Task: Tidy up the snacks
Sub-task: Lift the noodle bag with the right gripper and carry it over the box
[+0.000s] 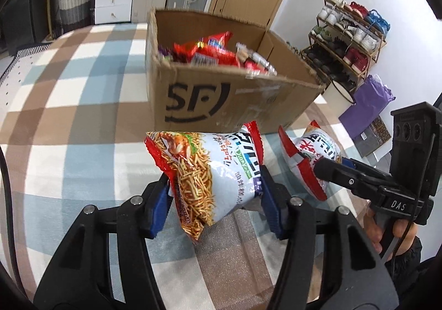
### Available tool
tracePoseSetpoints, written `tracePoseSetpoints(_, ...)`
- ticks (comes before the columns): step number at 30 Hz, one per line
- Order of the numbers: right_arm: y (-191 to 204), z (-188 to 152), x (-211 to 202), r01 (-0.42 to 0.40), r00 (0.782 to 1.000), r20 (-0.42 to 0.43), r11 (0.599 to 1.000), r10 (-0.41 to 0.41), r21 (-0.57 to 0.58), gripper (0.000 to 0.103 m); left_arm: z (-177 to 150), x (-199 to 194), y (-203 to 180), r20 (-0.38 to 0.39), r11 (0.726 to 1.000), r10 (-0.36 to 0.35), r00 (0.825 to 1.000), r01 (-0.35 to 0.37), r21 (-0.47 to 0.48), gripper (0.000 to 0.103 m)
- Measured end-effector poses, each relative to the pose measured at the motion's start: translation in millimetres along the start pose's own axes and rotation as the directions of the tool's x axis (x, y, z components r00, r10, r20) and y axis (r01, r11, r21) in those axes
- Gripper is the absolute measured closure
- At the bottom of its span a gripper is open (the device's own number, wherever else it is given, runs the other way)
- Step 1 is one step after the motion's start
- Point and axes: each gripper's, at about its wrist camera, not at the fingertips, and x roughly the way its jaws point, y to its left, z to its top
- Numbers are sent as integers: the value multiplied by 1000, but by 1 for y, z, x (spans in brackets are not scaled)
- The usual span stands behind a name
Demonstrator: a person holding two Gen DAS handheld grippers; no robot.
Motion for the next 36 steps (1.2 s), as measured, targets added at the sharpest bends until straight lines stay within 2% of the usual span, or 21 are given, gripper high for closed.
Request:
tracePoseSetpoints(2, 3, 2, -6, 8, 1000, 16, 1000, -8, -13, 40, 2, -10, 0, 15, 1000, 1, 1000, -1, -1, 48)
tracePoseSetpoints(5, 3, 4, -14, -30, 999, 32, 1000, 30, -3, 40, 6, -23, 0, 39, 1000, 5, 999, -5, -4, 48)
tracePoseSetpoints(22, 30, 28, -74, -29, 981, 188, 998, 39, -58, 40, 42, -82, -8, 169, 999, 40, 985, -43, 11, 48)
tracePoseSetpoints(29, 38, 47, -83, -14, 974, 226, 997, 30, -74, 40, 63, -97, -12, 217, 998, 50, 975, -55, 17, 48)
tracePoseSetpoints(36, 44, 65, -78, -1, 971, 238, 997, 21, -83, 40, 83, -94, -15, 232, 998, 50, 971, -56, 20, 48)
